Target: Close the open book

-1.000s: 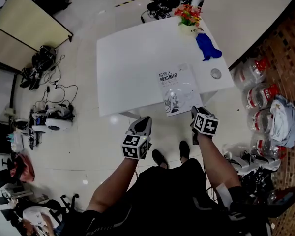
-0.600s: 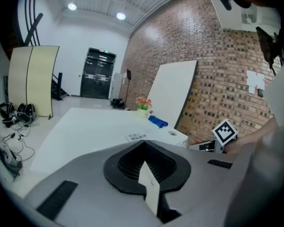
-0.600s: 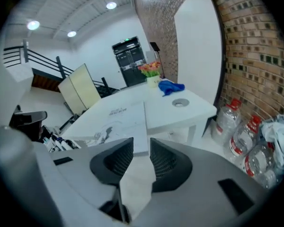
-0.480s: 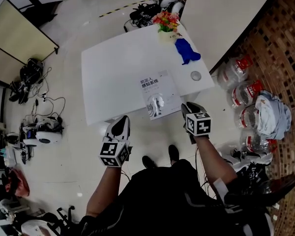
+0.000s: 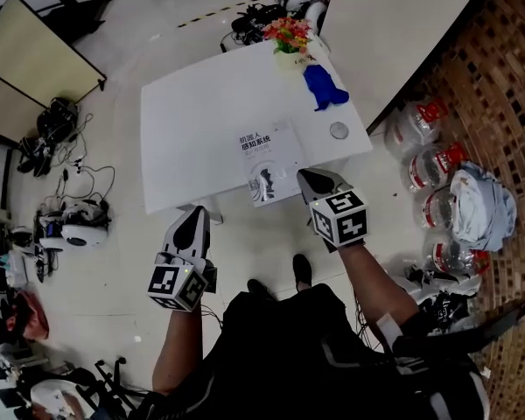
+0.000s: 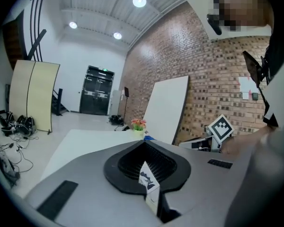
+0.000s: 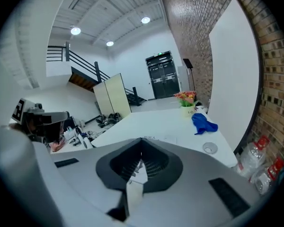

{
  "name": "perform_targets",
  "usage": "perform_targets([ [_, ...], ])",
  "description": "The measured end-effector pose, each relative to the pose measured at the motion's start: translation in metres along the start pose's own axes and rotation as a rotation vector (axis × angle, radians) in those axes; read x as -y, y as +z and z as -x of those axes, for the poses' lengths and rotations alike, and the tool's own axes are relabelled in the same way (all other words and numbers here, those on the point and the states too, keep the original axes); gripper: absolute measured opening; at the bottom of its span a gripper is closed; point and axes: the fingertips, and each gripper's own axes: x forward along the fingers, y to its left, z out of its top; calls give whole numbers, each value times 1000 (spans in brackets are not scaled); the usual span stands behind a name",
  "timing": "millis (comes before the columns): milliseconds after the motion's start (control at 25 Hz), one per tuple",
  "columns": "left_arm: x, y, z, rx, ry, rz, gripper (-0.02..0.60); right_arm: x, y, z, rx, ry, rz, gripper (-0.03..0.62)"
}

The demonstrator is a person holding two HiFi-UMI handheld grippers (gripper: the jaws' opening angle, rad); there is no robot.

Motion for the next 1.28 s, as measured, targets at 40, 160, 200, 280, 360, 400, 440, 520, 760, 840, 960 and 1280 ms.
perform_targets([
  [40,5,2,6,8,-5,-3,-6,-6,0,2,3,17,3,0],
  [160,16,9,32,35,-52,-4,-6,-31,0,11,16,37,3,0],
  [200,18,11,44,44,-68,-4,-5,-41,1,15,25,35,2,0],
  [280,19,11,72,51,-73,-24,-6,-65,4,27,43,23,25,0],
  [360,18,6,102,53,-68,-57,-5,-92,7,44,70,20,53,0],
  [400,18,4,118,60,-70,-57,-5,-107,9,53,88,24,56,0],
  [440,18,2,134,68,-74,-48,-5,-123,10,62,105,31,56,0],
  [520,20,-4,168,78,-83,-39,-6,-158,6,83,132,51,59,0],
  [760,38,-23,250,84,-158,-36,-5,-239,-15,135,165,47,59,0],
  [840,50,-28,273,79,-175,-17,-5,-259,-25,156,159,46,69,0],
  [960,74,-28,299,92,-198,-33,-5,-277,-33,194,170,37,111,0],
  [1280,165,-37,350,101,-216,-61,-6,-282,-67,298,228,65,155,0],
])
